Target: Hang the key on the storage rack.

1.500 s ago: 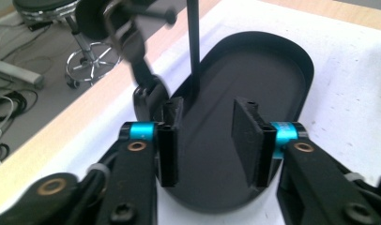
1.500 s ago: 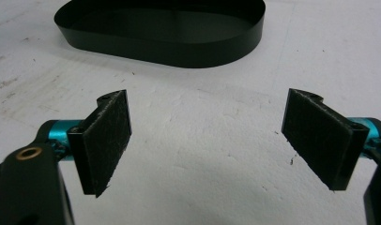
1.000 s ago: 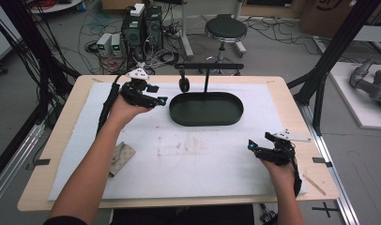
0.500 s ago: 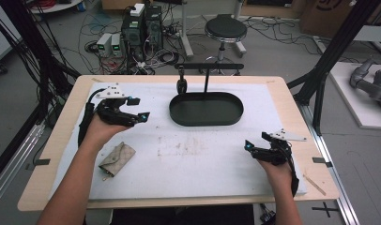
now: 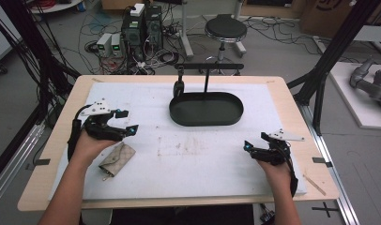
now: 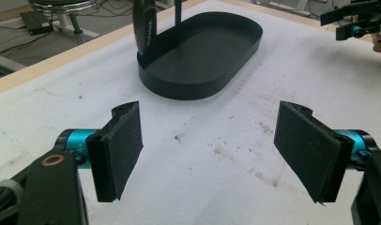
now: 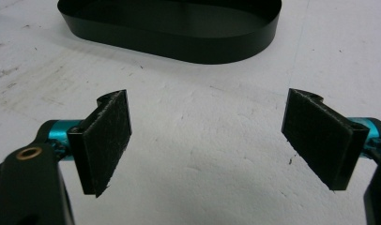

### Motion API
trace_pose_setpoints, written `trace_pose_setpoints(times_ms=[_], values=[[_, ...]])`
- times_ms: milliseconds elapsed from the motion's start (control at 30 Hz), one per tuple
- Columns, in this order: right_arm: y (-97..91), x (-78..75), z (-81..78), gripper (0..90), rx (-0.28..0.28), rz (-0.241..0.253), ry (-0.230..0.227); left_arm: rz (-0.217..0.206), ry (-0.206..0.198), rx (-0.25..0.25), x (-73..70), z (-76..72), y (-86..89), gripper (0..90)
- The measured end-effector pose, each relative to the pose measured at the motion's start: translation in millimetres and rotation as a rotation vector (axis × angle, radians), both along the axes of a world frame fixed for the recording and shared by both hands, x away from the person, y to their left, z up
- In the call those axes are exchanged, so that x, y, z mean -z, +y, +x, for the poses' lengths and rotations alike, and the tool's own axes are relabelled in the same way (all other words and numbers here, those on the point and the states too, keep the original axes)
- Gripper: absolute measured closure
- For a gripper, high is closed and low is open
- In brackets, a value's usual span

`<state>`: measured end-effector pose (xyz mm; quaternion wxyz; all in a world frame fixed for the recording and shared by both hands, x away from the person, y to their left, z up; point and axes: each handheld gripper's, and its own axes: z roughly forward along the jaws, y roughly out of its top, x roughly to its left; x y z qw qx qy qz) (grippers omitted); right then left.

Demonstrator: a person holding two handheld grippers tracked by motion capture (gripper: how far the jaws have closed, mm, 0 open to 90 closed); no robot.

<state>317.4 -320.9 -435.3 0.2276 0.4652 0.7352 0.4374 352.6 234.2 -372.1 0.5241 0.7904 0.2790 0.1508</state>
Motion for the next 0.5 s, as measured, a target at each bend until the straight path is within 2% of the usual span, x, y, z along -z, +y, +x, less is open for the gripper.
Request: trace_pose_setpoints(times_ms=[267,500], values=[[-0.6,0.3,0.4,16.6,-0.001,0.012,-0.002,-0.022,0.01,-0.015,10.5,-18.6,13.2,20.4],[-0.3,0.1,0.7,16.6,-0.006,0.013,-0.008,0.004,0.014,-0.005,17.8,-17.8,14.8,19.3]])
